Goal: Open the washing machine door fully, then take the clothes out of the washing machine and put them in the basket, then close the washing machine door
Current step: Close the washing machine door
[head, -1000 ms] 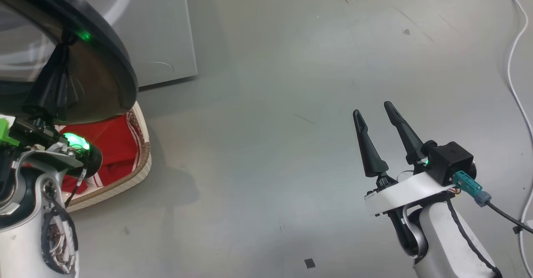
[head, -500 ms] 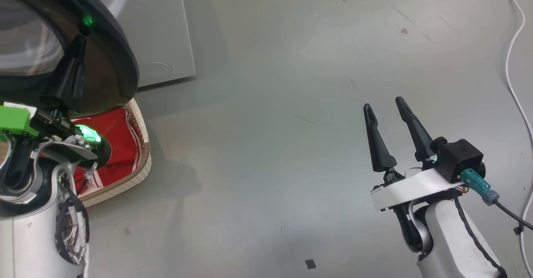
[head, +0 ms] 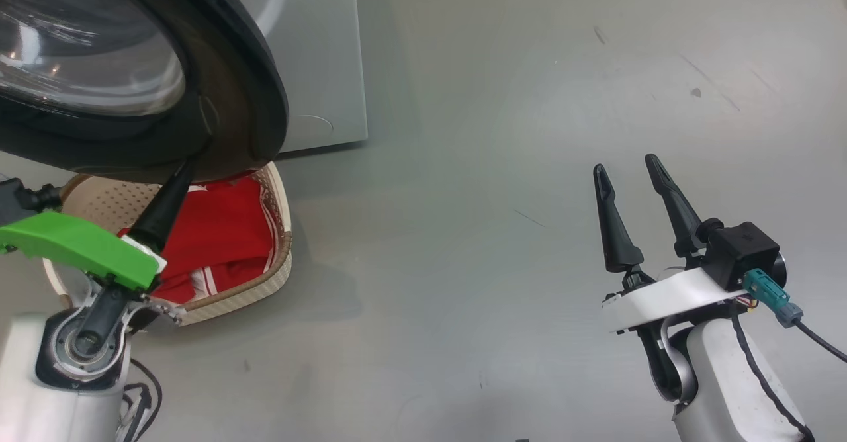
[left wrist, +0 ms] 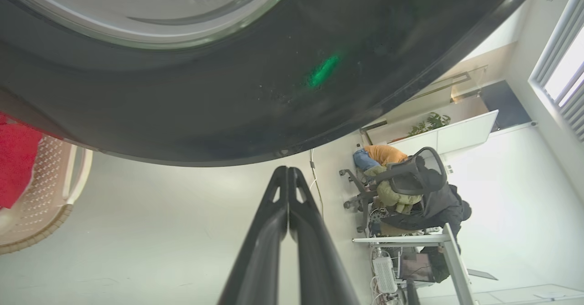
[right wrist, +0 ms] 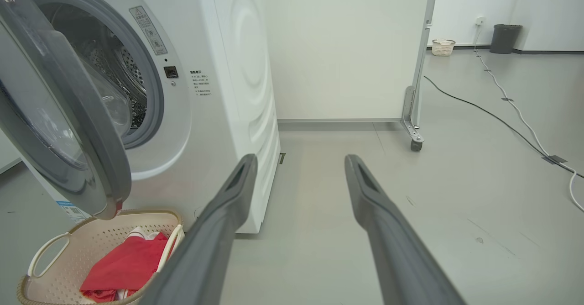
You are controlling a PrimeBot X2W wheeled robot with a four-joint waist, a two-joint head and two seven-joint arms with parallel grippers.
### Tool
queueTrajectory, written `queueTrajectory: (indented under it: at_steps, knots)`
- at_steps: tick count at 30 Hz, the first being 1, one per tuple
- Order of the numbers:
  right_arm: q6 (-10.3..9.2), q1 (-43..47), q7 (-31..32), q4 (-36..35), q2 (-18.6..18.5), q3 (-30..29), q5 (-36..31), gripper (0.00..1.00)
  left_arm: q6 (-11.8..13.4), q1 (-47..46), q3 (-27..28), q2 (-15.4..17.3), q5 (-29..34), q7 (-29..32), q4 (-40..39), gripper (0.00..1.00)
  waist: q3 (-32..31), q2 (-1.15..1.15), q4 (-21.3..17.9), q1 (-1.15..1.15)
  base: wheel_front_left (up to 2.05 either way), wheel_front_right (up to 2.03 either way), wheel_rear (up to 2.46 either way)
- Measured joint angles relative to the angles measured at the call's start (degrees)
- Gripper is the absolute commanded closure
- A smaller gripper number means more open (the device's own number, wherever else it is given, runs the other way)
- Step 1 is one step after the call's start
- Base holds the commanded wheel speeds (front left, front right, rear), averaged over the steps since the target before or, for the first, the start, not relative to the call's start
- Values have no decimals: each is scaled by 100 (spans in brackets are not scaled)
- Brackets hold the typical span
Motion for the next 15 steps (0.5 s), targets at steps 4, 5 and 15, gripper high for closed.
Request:
queueTrajectory:
  at_steps: [4, 5, 15]
  knots:
    - [2, 42, 0, 9, -4, -42, -20, 0, -90, 231, -342, 313, 924, -207, 52, 100, -143, 0, 196, 0, 0, 0, 0]
    - [12, 48, 0, 10, -4, -56, -21, 0, -93, 270, -396, 364, 1135, -297, 57, 100, -179, 0, 249, 0, 0, 0, 0]
    - [80, 244, 0, 16, -56, -129, -130, 0, -146, 608, -621, 481, 2525, -1440, 85, 100, -537, 0, 780, 0, 0, 0, 0]
